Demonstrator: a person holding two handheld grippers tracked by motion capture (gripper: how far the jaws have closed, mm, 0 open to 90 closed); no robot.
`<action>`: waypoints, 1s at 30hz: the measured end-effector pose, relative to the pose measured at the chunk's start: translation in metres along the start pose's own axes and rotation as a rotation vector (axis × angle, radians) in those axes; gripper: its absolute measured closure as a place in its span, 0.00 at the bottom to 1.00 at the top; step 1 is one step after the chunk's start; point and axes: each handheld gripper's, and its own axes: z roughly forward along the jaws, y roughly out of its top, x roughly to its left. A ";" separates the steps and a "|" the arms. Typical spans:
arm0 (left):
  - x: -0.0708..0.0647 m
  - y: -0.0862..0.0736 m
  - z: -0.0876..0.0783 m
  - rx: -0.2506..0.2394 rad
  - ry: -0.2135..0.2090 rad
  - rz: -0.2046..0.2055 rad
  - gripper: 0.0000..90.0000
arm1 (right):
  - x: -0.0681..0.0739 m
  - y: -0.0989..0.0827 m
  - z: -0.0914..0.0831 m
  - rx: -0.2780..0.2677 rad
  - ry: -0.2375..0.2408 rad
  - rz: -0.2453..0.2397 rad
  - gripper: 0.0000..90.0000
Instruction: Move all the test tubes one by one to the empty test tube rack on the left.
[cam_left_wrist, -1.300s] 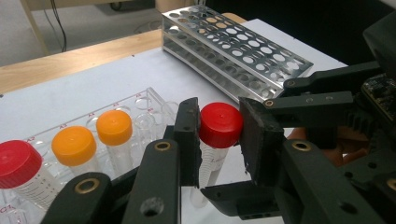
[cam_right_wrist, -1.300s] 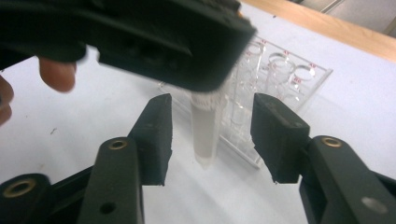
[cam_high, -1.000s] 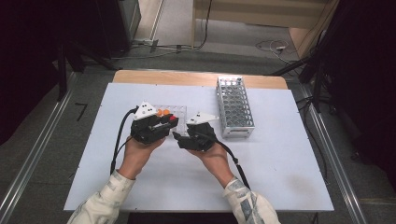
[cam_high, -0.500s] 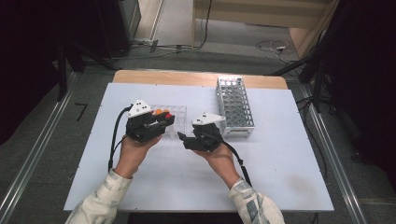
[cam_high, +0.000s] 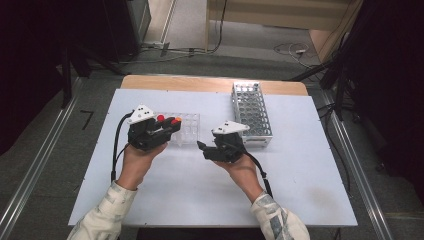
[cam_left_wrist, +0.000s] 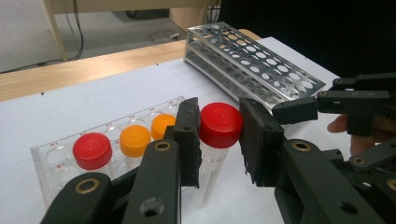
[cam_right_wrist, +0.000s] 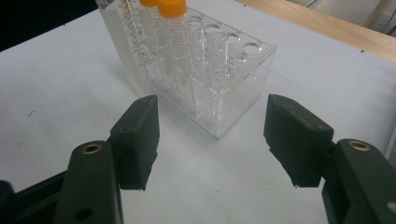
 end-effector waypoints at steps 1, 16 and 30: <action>0.001 0.000 -0.001 -0.002 0.000 -0.002 0.78 | -0.001 0.000 0.000 0.000 -0.001 -0.003 0.38; 0.012 0.002 -0.008 -0.013 0.032 -0.023 0.78 | -0.010 -0.008 -0.009 0.002 -0.006 0.009 0.35; 0.024 0.003 -0.018 -0.015 0.056 -0.035 0.78 | -0.025 -0.020 -0.020 0.017 -0.038 0.026 0.35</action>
